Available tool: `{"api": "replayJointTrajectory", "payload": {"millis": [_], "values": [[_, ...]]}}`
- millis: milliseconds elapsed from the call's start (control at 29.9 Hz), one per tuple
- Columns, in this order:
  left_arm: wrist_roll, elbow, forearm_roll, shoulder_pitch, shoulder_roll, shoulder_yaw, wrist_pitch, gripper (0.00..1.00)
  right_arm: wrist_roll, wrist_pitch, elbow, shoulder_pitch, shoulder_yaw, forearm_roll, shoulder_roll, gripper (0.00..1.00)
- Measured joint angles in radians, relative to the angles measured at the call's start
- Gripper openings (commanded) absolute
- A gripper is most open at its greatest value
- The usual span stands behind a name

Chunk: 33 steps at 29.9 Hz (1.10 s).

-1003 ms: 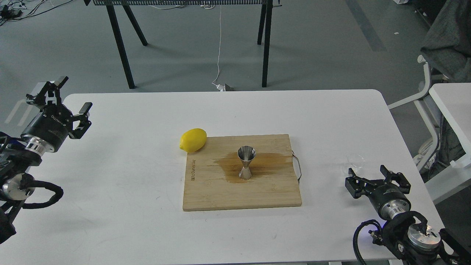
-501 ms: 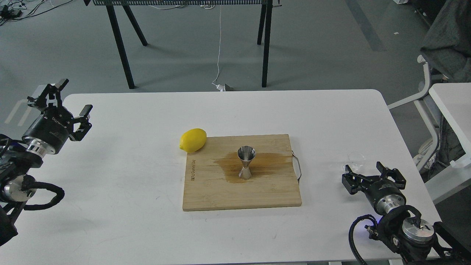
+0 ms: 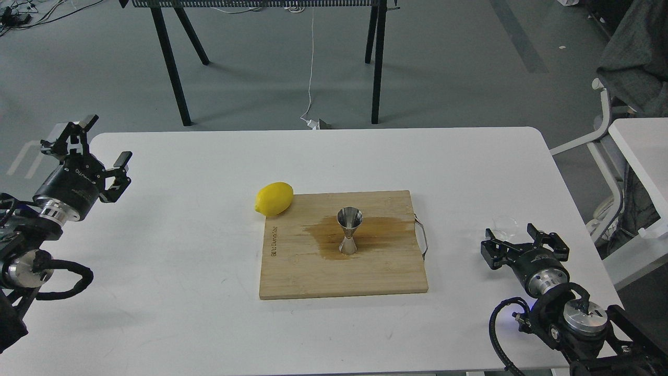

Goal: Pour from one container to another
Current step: 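Move the right gripper toward the small clear glass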

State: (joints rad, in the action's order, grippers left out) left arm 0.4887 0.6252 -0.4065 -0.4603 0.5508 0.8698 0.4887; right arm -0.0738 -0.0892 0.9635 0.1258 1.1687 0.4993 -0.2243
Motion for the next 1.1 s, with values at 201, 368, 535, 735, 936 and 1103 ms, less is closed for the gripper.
{"api": "replayJointTrajectory", "payload": {"millis": [201, 368, 535, 735, 936, 1103], "values": [[0.000, -0.001, 0.000, 0.000, 0.000, 0.000, 0.000, 0.98, 0.000, -0.004, 0.000, 0.002, -0.014, -0.004, 0.000, 0.65], [0.000, -0.001, 0.000, 0.000, -0.001, 0.000, 0.000, 0.98, 0.000, -0.006, 0.000, 0.006, -0.017, -0.005, 0.000, 0.58], [0.000, -0.001, 0.000, 0.001, -0.002, 0.000, 0.000, 0.98, 0.000, -0.009, 0.000, 0.008, -0.017, -0.005, 0.000, 0.52], [0.000, -0.011, 0.000, 0.001, -0.003, 0.000, 0.000, 0.98, 0.002, -0.018, 0.000, 0.008, -0.018, -0.007, 0.000, 0.41], [0.000, -0.016, 0.001, 0.001, -0.003, 0.000, 0.000, 0.98, 0.003, -0.021, 0.000, 0.008, -0.018, -0.016, -0.001, 0.39], [0.000, -0.018, 0.002, 0.001, -0.003, 0.000, 0.000, 0.98, 0.003, -0.021, 0.008, 0.007, -0.018, -0.022, 0.000, 0.39]]}}
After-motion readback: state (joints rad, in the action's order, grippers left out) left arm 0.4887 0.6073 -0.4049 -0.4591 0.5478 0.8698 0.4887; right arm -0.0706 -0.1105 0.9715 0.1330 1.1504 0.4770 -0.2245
